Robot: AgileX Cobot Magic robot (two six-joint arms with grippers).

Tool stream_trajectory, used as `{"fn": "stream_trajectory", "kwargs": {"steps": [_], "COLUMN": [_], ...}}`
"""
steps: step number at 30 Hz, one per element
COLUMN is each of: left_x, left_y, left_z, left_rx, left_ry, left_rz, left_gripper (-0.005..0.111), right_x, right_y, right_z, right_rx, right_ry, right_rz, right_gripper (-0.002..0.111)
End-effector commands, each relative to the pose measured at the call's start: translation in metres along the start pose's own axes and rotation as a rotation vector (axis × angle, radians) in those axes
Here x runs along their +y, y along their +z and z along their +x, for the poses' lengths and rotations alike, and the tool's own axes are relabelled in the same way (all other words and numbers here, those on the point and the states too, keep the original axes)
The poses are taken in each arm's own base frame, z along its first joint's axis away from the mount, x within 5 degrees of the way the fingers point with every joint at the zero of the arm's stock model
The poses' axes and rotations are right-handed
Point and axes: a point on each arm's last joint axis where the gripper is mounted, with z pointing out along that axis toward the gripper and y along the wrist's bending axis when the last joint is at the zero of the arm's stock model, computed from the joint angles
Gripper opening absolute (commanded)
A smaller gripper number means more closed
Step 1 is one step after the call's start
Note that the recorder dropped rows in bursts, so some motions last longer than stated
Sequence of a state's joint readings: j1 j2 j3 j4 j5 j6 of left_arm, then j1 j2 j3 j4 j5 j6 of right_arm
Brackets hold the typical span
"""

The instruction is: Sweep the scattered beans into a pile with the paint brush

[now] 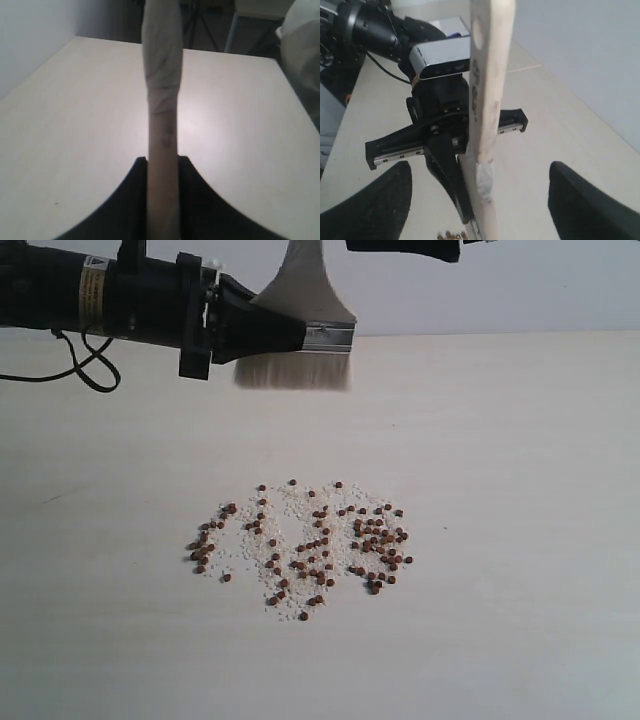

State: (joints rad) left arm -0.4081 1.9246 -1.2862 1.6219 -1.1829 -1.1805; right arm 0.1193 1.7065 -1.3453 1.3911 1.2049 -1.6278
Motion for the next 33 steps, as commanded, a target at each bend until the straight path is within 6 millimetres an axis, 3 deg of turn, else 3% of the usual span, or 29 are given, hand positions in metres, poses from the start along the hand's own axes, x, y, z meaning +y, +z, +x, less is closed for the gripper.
{"fn": "stream_trajectory", "kwargs": {"steps": [1,9,20,27,33], "left_x": [-0.002,0.001,0.02,0.011,0.009], "left_y": [0.001,0.004,0.017,0.033,0.037], "left_z": [-0.011,-0.013,0.017,0.012,0.009], "left_rx": [-0.078,-0.136,-0.187,-0.211,-0.235], "left_ry": [-0.034,-0.067,-0.165,-0.097,-0.083], "left_rz": [0.016,-0.003,-0.033,-0.011,-0.015], "left_gripper": [0.0,0.0,0.0,0.0,0.0], "right_x": [-0.011,-0.019,-0.02,-0.031,-0.031], "right_y": [0.006,0.011,0.011,0.019,0.019], "right_z": [0.008,0.012,0.012,0.028,0.028], "right_rx": [-0.059,-0.107,-0.123,-0.109,-0.113], "right_ry": [0.04,0.07,0.074,0.114,0.11], "right_rz": [-0.016,-0.014,-0.011,-0.017,-0.016], "right_gripper": [0.07,0.066,0.066,0.066,0.064]}}
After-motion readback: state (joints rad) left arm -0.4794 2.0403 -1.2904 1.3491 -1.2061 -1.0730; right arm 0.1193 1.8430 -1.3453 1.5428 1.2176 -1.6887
